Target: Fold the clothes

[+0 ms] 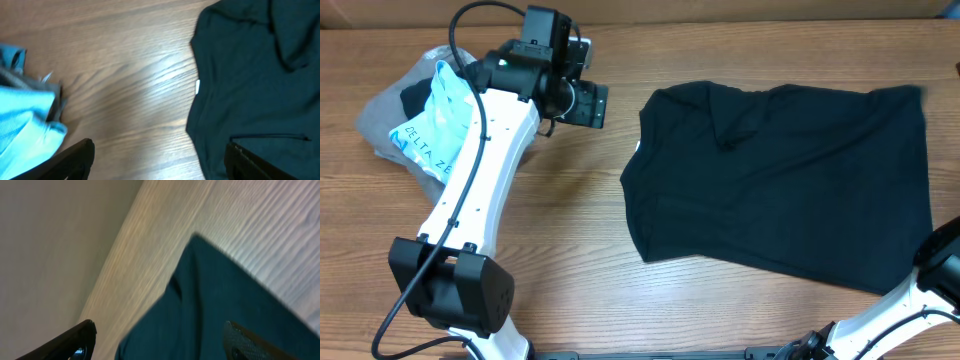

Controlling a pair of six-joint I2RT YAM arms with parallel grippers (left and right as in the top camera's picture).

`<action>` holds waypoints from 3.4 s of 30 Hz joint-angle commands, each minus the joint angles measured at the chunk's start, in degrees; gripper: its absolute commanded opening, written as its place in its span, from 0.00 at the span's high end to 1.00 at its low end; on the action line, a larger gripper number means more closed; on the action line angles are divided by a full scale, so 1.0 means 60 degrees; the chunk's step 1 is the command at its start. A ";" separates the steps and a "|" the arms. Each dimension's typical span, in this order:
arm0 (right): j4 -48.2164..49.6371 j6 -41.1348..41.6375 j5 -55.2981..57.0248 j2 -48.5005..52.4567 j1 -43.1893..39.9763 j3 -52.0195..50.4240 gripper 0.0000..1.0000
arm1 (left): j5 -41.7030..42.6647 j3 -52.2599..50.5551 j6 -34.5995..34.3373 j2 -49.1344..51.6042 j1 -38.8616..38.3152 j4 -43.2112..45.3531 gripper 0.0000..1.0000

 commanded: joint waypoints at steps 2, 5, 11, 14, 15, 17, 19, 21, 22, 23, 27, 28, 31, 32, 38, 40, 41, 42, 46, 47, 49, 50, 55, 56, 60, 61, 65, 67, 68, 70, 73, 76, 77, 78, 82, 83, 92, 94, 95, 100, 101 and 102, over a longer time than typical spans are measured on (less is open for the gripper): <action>-0.0754 -0.0561 -0.1118 -0.1071 0.0004 0.0474 0.16 | 0.0288 0.0029 0.0732 0.0339 -0.0506 0.0470 0.18; -0.1337 -0.1045 -0.1752 -0.1778 0.0109 0.0470 0.16 | 0.0124 0.0025 0.1122 0.0871 -0.0834 0.1009 0.20; -0.2962 -0.1519 -0.2000 -0.3304 0.0692 0.0470 0.15 | 0.0291 0.0025 0.1523 0.2386 -0.1402 0.2765 0.21; -0.3672 -0.1716 -0.2011 -0.3891 0.1173 0.0470 0.15 | 0.0237 0.0025 0.1508 0.3177 -0.1599 0.3694 0.26; -0.3931 -0.1781 -0.2004 -0.4084 0.1392 0.0470 0.15 | 0.0240 0.0025 0.1494 0.3424 -0.1647 0.3905 0.28; -0.4382 -0.1770 -0.2011 -0.4346 0.1763 0.0470 0.15 | 0.0215 0.0025 0.1461 0.3923 -0.1723 0.4193 0.34; -0.4772 -0.1778 -0.2000 -0.4557 0.2153 0.0470 0.15 | 0.0215 0.0025 0.1293 0.4277 -0.1752 0.4339 0.37; -0.5038 -0.1778 -0.1996 -0.4659 0.2444 0.0470 0.15 | 0.0204 0.0025 0.1147 0.4554 -0.1745 0.4430 0.39; -0.5162 -0.1789 -0.1927 -0.4681 0.2590 0.0470 0.14 | 0.0204 0.0025 0.1147 0.4692 -0.1745 0.4459 0.40; -0.5271 -0.1810 -0.1847 -0.4681 0.2696 0.0470 0.14 | 0.0204 0.0025 0.1147 0.4801 -0.1734 0.4470 0.43; -0.5628 -0.1810 -0.1443 -0.4677 0.3024 0.0426 0.14 | -0.0382 0.0025 0.0871 0.5242 -0.1734 0.4426 0.55; -0.5701 -0.1810 -0.1308 -0.4677 0.3071 0.0426 0.14 | -0.0776 0.0025 0.0645 0.5337 -0.1734 0.4371 0.62; -0.5982 -0.1810 -0.0900 -0.4677 0.3118 0.0426 0.14 | -0.2361 0.0025 -0.0605 0.5530 -0.1599 0.4044 0.96; -0.6080 -0.1807 -0.0750 -0.4677 0.3118 0.0423 0.13 | -0.2798 0.0025 -0.1024 0.5526 -0.1490 0.3905 0.96; -0.6466 -0.1803 -0.0193 -0.4666 0.3118 0.0168 0.11 | -0.3413 0.0419 -0.2524 0.5373 -0.0022 0.2841 0.96; -0.6462 -0.1796 -0.0117 -0.4656 0.3118 -0.0131 0.11 | -0.2692 0.0718 -0.2532 0.5326 0.0477 0.2594 0.96; -0.6451 -0.1752 0.0018 -0.4641 0.3118 -0.0331 0.11 | -0.2222 0.0889 -0.2481 0.5297 0.0688 0.2499 0.96; -0.6404 -0.1734 0.0135 -0.4630 0.3118 -0.0543 0.11 | -0.1774 0.1075 -0.2357 0.5275 0.0871 0.2390 0.96; -0.6153 -0.1738 0.0339 -0.4634 0.3118 -0.1504 0.16 | -0.0652 0.2040 -0.1789 0.5053 0.1326 0.1738 0.86; -0.6098 -0.1738 0.0375 -0.4634 0.3118 -0.1636 0.16 | -0.0590 0.2259 -0.1701 0.4980 0.1348 0.1559 0.82; -0.5960 -0.1738 0.0408 -0.4634 0.3118 -0.1836 0.17 | -0.0576 0.2889 -0.1483 0.4761 0.1384 0.1035 0.75; -0.5956 -0.1738 0.0408 -0.4634 0.3118 -0.1840 0.17 | -0.0576 0.3206 -0.1344 0.4652 0.1381 0.0754 0.71; -0.5985 -0.1738 0.0412 -0.4881 0.3118 -0.1836 0.17 | -0.0579 0.4743 -0.0947 0.3799 0.1355 -0.0965 0.59; -0.6051 -0.1734 0.0455 -0.4951 0.3118 -0.1836 0.16 | -0.0579 0.4980 -0.0940 0.3566 0.1355 -0.1304 0.59; -0.6703 -0.1443 0.1137 -0.5071 0.3118 -0.1851 0.12 | -0.0627 0.5599 -0.0918 0.2426 0.1355 -0.2557 0.53; -0.6830 -0.1446 0.1457 -0.5071 0.3118 -0.1949 0.11 | -0.0670 0.5614 -0.0925 0.2106 0.1355 -0.2772 0.48; -0.6630 -0.1213 0.2339 -0.5060 0.3118 -0.2867 0.09 | -0.1133 0.5614 -0.0994 0.0874 0.1384 -0.3967 0.34; -0.6237 -0.1195 0.2335 -0.5045 0.3115 -0.3708 0.09 | -0.1490 0.5614 -0.1115 0.0481 0.1384 -0.4630 0.33; -0.5956 -0.1191 0.2331 -0.5034 0.3115 -0.4251 0.09 | -0.1570 0.5614 -0.1231 0.0339 0.1384 -0.5020 0.32; -0.5370 -0.1188 0.2335 -0.5031 0.3115 -0.5304 0.09 | -0.1555 0.5610 -0.1286 0.0259 0.1384 -0.5712 0.32; -0.4404 -0.0718 0.2375 -0.5013 0.3082 -0.6994 0.11 | -0.1042 0.5125 -0.1151 0.0160 0.1384 -0.5836 0.33; -0.3388 -0.0204 0.2371 -0.4936 0.2958 -0.8371 0.15 | -0.0590 0.4397 -0.1202 0.0164 0.1384 -0.5836 0.32; -0.3060 0.0004 0.2368 -0.4874 0.2874 -0.8761 0.19 | -0.0521 0.4116 -0.1249 0.0164 0.1384 -0.5836 0.32; -0.2739 0.0237 0.2357 -0.4794 0.2761 -0.9165 0.23 | -0.0514 0.3836 -0.1249 0.0164 0.1384 -0.5836 0.32; -0.1821 0.0583 0.2361 -0.4612 0.2386 -1.0353 0.34 | -0.0561 0.2459 -0.1246 0.0164 0.1384 -0.5839 0.34; -0.1672 0.0641 0.2364 -0.4605 0.2310 -1.0542 0.34 | -0.0583 0.2124 -0.1249 0.0164 0.1384 -0.5829 0.35; 0.0073 0.1322 0.2131 -0.4583 0.1749 -1.1970 0.49 | -0.0568 -0.0838 -0.1592 0.0164 0.1384 -0.4233 0.32; 0.0663 0.1260 0.1643 -0.4586 0.1749 -1.2269 0.49 | -0.0576 -0.1424 -0.1770 0.0164 0.1384 -0.3843 0.31; 0.0867 0.1147 0.1410 -0.4586 0.1749 -1.2349 0.52 | -0.0576 -0.1756 -0.1829 0.0164 0.1384 -0.3595 0.31; 0.0226 0.0459 0.1490 -0.4597 0.1643 -1.1792 0.96 | -0.0506 -0.2943 -0.1982 0.0164 0.1384 -0.2688 0.31; -0.0117 0.0324 0.1683 -0.4608 0.1563 -1.1508 0.96 | -0.0506 -0.3082 -0.2014 0.0164 0.1384 -0.2597 0.31; -0.0401 0.0255 0.1836 -0.4626 0.1490 -1.1275 0.96 | -0.0506 -0.3187 -0.2040 0.0164 0.1384 -0.2510 0.30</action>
